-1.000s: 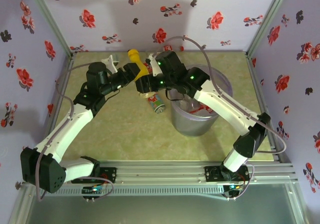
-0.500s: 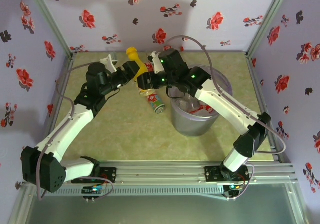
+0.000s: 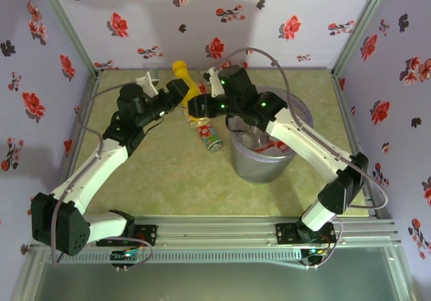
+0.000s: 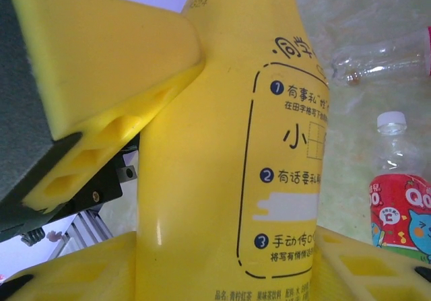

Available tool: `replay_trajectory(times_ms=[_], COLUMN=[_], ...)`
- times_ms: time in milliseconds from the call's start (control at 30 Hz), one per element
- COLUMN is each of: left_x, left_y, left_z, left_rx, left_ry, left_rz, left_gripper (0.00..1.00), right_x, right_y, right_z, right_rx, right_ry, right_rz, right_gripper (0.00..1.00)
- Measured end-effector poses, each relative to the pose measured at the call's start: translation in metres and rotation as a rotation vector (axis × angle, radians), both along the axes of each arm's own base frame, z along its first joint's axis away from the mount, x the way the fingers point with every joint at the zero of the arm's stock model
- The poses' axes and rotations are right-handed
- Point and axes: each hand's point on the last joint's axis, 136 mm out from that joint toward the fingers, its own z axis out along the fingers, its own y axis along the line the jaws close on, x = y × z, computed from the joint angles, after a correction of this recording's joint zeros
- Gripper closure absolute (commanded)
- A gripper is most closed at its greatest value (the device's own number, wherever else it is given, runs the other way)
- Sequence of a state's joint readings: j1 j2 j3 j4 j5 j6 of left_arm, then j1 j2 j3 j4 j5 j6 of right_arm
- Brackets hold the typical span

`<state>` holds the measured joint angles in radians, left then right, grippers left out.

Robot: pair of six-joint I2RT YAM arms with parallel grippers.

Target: Put the plastic bottles in the bin

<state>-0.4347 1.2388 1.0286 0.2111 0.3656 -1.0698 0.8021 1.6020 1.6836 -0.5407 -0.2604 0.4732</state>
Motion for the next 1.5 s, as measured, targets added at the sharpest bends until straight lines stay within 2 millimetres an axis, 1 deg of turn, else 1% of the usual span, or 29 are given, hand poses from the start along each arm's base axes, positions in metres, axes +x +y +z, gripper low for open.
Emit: replay_trajectory(times_ms=[100, 233, 367, 500, 633, 733, 867, 933, 1067, 1167, 1233, 1333, 1367, 1433, 1500], left_x=[0.003, 0.003, -0.002, -0.013, -0.022, -0.022, -0.022, -0.021, -0.016, -0.011, -0.01, -0.01, -0.01, -0.011, -0.011], left_y=[-0.017, -0.05, -0.084, -0.111, -0.12, -0.12, -0.12, -0.12, -0.111, -0.087, -0.068, -0.045, -0.038, -0.026, -0.016], left_z=[0.015, 0.034, 0.047, 0.05, 0.042, 0.038, 0.031, 0.028, 0.022, 0.015, 0.01, 0.008, 0.007, 0.002, -0.008], left_rx=[-0.009, -0.027, -0.035, -0.016, 0.021, 0.039, 0.066, 0.081, 0.103, 0.121, 0.138, 0.15, 0.154, 0.162, 0.175], left_ry=[-0.027, -0.064, -0.09, -0.108, -0.105, -0.098, -0.092, -0.092, -0.086, -0.071, -0.06, -0.059, -0.057, -0.048, -0.026], left_rz=[-0.022, -0.08, -0.149, -0.218, -0.249, -0.249, -0.252, -0.251, -0.231, -0.179, -0.135, -0.084, -0.072, -0.045, -0.023], left_gripper=[0.3, 0.27, 0.24, 0.21, 0.17, 0.16, 0.14, 0.14, 0.14, 0.14, 0.14, 0.14, 0.14, 0.14, 0.14], right_x=[0.004, 0.005, 0.001, -0.006, -0.017, -0.023, -0.029, -0.032, -0.036, -0.039, -0.042, -0.045, -0.045, -0.049, -0.053], right_y=[-0.014, -0.044, -0.075, -0.105, -0.139, -0.163, -0.186, -0.193, -0.196, -0.197, -0.197, -0.196, -0.196, -0.196, -0.197], right_z=[0.012, 0.026, 0.035, 0.038, 0.03, 0.022, 0.01, 0.001, -0.015, -0.028, -0.04, -0.062, -0.069, -0.086, -0.097], right_rx=[0.011, 0.024, 0.03, 0.025, -0.005, -0.041, -0.092, -0.122, -0.172, -0.201, -0.219, -0.244, -0.249, -0.273, -0.294], right_ry=[-0.026, -0.062, -0.09, -0.108, -0.105, -0.098, -0.083, -0.064, -0.027, 0.001, 0.027, 0.069, 0.08, 0.116, 0.145], right_rz=[-0.037, -0.103, -0.165, -0.217, -0.268, -0.317, -0.36, -0.367, -0.353, -0.343, -0.337, -0.322, -0.317, -0.306, -0.293], right_gripper=[0.49, 0.49, 0.48, 0.48, 0.48, 0.47, 0.47, 0.48, 0.48, 0.48, 0.48, 0.46, 0.43, 0.35, 0.25])
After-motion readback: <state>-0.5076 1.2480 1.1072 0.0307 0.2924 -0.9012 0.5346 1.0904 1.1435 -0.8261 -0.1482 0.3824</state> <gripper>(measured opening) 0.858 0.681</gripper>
